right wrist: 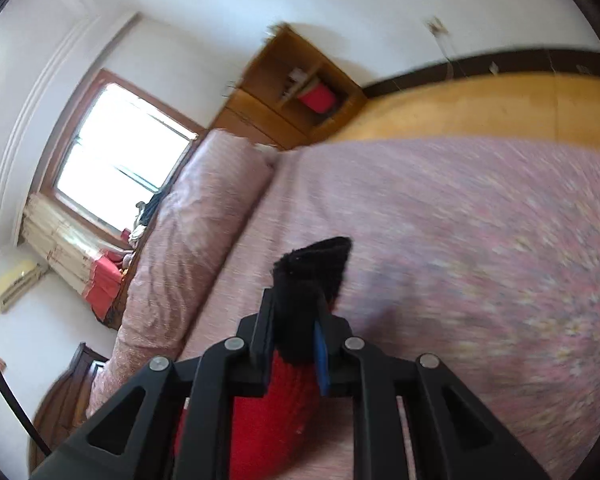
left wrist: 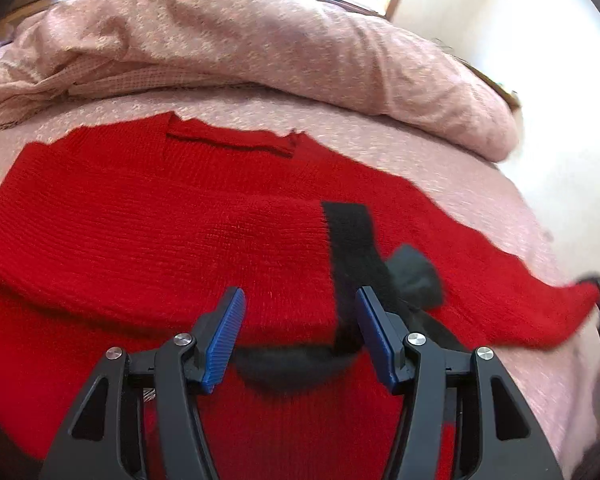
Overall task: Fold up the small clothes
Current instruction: 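Fold the held sleeve across the cardigan body with the right gripper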
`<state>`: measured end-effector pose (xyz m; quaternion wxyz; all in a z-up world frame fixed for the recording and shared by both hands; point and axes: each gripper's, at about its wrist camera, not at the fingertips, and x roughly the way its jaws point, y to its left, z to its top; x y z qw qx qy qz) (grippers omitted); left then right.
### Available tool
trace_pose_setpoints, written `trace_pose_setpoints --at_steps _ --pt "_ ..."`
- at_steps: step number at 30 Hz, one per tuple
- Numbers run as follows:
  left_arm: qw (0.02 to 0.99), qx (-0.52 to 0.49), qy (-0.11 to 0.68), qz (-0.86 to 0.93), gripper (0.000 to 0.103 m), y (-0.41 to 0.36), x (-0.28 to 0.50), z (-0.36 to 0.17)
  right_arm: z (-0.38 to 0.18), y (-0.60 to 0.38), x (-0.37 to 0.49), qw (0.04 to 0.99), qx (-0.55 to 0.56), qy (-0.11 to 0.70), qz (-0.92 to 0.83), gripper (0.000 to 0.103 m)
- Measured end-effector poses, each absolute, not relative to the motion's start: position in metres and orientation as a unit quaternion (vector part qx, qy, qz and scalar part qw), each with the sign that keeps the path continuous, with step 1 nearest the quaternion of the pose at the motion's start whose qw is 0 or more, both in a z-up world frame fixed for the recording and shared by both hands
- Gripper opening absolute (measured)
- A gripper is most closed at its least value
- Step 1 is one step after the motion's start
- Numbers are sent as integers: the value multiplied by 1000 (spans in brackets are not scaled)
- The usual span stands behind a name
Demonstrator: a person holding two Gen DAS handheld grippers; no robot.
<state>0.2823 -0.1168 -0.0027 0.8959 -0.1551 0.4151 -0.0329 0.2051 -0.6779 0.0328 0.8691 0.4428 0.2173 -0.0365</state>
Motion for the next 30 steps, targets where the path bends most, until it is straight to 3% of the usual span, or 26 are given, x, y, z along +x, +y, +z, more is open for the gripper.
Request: trace_pose_setpoints --at_steps 9,14,18,23,30 --pt "930 -30 366 6 52 -24 230 84 117 -523 259 912 330 237 60 17" --pt "923 13 379 62 52 42 229 83 153 -387 266 929 244 246 129 17" --pt "912 -31 400 87 52 98 231 60 163 -278 270 937 183 236 183 16" --pt "879 -133 448 93 52 155 238 22 126 -147 262 917 182 232 270 16" --pt "885 -101 441 114 52 162 242 26 17 -57 268 873 177 357 282 16"
